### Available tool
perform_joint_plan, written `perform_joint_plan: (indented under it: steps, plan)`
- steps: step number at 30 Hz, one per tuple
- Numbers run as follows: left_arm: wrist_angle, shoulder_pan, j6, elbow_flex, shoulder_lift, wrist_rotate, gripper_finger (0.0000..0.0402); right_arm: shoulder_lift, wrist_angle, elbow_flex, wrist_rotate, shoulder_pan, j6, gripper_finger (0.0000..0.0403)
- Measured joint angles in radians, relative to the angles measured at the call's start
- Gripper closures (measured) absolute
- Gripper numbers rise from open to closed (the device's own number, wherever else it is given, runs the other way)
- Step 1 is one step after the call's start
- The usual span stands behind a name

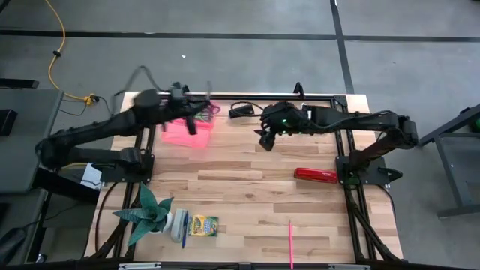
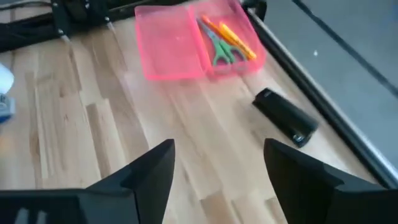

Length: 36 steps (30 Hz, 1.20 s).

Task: Pack school essentials
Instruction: Put the purple scissors into the pink supply box

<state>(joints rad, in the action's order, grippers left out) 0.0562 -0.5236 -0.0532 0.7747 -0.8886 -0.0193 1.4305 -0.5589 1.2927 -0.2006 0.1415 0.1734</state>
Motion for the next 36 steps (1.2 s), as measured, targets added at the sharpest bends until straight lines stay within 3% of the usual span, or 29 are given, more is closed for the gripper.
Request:
perform_joint_plan:
  steps: [3, 6, 10, 13, 18, 29, 32, 36]
  plan:
    - [0.013, -0.031, -0.053, -0.050, 0.118, -0.107, 0.0401, -0.069, 0.105, -0.072, 0.042, 0.015, -0.021, 0.0163]
    - [0.094, -0.023, -0.137, -0.130, 0.199, -0.198, 0.0401, -0.158, 0.325, -0.241, 0.110, 0.029, 0.034, 0.0163]
    - [0.303, 0.031, -0.274, -0.246, 0.231, -0.314, 0.0401, -0.256, 0.659, -0.431, 0.199, 0.023, 0.133, 0.0163]
    - [0.371, 0.079, -0.311, -0.300, 0.226, -0.317, 0.0401, -0.294, 0.813, -0.500, 0.250, 0.007, 0.136, 0.0163]
    - [0.363, 0.105, -0.294, -0.310, 0.225, -0.260, 0.0401, -0.311, 0.838, -0.517, 0.260, -0.018, 0.133, 0.0163]
    - [0.362, 0.105, -0.292, -0.309, 0.226, -0.254, 0.0401, -0.306, 0.825, -0.517, 0.273, -0.038, 0.133, 0.0162]
    - [0.354, 0.096, -0.292, -0.306, 0.217, -0.201, 0.0401, -0.306, 0.826, -0.517, 0.273, -0.038, 0.140, 0.0162]
    - [0.168, 0.008, -0.247, -0.227, 0.150, -0.124, 0.0401, -0.306, 0.825, -0.517, 0.273, -0.037, 0.140, 0.0162]
